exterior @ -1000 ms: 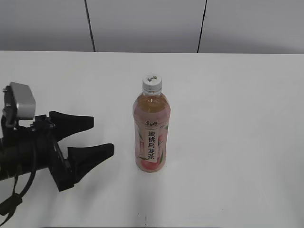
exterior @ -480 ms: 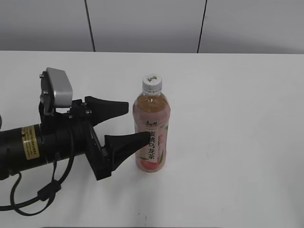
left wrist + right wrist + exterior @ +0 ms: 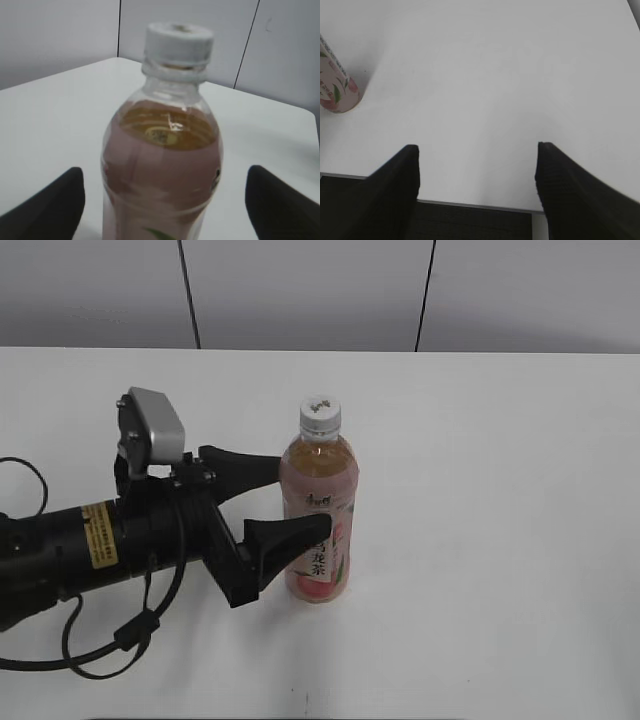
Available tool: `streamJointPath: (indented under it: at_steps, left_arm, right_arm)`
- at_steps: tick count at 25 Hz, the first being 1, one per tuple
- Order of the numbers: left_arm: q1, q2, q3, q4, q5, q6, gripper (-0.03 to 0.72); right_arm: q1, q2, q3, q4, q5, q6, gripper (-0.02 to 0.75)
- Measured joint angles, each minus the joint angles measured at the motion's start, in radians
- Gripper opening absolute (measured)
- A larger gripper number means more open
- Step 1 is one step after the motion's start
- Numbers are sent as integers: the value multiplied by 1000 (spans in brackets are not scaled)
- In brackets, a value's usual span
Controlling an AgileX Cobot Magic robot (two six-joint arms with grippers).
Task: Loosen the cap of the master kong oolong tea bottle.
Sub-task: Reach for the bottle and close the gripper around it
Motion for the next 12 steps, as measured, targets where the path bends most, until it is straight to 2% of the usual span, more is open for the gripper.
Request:
streamJointPath:
  at_steps: [12]
  left_arm:
    - [0,66,-55,4,3,1,593]
  right_arm:
    - [0,0,0,0,0,0,546]
